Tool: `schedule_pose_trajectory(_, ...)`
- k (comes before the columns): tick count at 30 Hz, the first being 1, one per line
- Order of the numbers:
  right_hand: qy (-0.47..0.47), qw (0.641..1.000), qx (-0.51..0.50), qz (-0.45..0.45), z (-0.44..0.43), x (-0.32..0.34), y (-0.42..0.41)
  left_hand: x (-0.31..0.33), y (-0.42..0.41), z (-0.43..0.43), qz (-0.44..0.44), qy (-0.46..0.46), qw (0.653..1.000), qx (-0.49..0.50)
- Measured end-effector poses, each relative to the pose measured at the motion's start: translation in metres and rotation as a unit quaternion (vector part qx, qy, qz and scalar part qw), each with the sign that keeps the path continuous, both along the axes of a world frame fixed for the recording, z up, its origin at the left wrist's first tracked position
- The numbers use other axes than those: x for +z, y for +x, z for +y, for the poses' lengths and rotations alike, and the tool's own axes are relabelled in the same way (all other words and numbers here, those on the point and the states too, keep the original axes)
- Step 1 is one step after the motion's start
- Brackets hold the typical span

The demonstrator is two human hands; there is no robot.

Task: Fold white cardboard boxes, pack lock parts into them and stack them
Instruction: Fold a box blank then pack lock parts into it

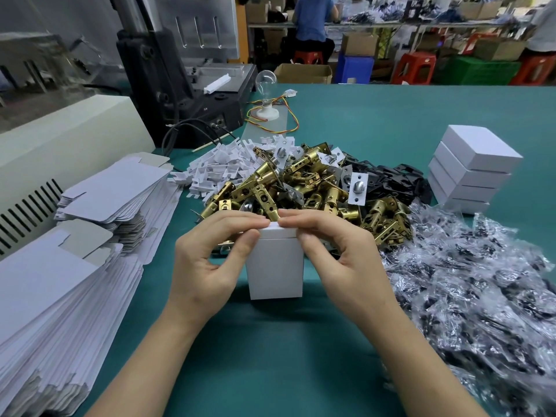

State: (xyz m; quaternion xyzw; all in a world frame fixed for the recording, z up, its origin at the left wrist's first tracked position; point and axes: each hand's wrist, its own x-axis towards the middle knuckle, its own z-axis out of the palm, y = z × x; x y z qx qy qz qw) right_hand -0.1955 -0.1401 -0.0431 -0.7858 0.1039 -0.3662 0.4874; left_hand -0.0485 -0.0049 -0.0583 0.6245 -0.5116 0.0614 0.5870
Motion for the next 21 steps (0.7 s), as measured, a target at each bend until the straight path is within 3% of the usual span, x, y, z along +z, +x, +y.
schedule_pose_trajectory(15, -0.019, 0.999, -0.014, -0.028, 0.0025, -0.0015, -0.0006, 0.0014, -0.0026, -0.0011, 0.004, 0.011, 1.0, -0.02)
schedule_pose_trajectory(21, -0.001, 1.0, -0.017, -0.022, 0.005, -0.0031, 0.0006, 0.001, -0.0054, -0.0018, 0.056, 0.016, 0.998, -0.023)
